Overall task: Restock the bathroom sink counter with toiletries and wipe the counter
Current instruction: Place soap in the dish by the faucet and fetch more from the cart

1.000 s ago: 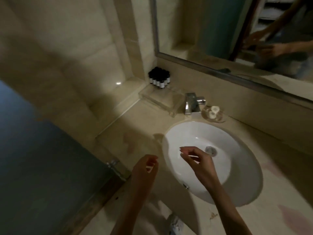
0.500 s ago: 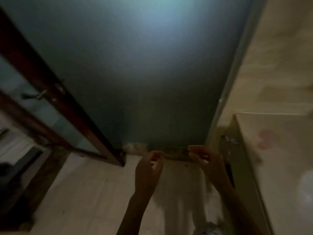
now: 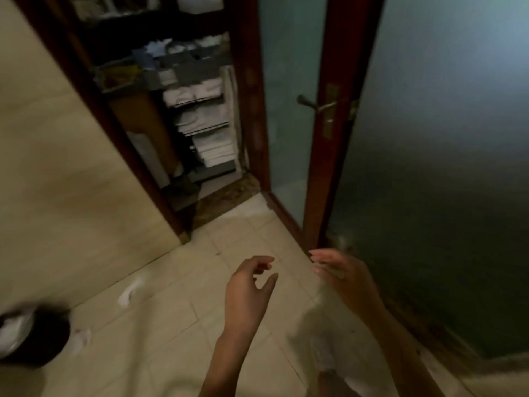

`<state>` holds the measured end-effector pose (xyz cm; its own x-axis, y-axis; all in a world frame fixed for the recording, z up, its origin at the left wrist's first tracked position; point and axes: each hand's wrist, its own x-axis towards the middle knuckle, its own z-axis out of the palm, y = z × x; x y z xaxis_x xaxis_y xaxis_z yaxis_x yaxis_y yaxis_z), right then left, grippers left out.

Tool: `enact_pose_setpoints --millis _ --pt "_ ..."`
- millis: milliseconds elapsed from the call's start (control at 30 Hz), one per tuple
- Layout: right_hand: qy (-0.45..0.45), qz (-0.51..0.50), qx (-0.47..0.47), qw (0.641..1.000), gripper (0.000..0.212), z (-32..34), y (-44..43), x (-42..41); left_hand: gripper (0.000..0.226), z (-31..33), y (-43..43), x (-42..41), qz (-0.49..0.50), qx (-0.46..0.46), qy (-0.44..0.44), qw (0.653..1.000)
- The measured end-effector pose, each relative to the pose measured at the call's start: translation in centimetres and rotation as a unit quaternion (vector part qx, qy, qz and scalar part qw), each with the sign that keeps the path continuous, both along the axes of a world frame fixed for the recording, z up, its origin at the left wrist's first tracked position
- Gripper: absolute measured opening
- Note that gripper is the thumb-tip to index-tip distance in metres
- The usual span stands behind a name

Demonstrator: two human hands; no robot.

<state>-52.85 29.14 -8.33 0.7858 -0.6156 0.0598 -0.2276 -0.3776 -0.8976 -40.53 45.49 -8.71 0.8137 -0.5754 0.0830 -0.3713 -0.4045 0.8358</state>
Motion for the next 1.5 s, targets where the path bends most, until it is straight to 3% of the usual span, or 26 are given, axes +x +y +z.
enact_pose_setpoints --millis 167,467,967,1267,1500 --pt "-0.021 0.096 0.004 0.995 0.03 0.3 -0.1 8.5 0.03 0.1 2.4 4.6 0.098 0.001 0.003 0.995" --pt "-0.038 0.207 0.006 0.977 0.027 2.4 -4.5 24.4 0.025 2.0 -0.8 15.3 0.198 -0.008 -0.026 0.98" --pt "-0.095 0.197 0.015 0.976 0.02 4.4 -15.3 43.2 0.019 3.3 -11.2 33.4 0.207 0.002 -0.059 0.977" --pt "-0.045 0.239 0.006 0.97 0.023 2.3 -14.6 51.1 0.017 2.0 -11.8 40.9 0.23 0.01 -0.029 0.973" --pt "-0.036 0.253 0.016 0.967 0.021 1.2 -14.0 61.5 0.022 1.3 -11.4 51.6 0.214 0.01 -0.024 0.977"
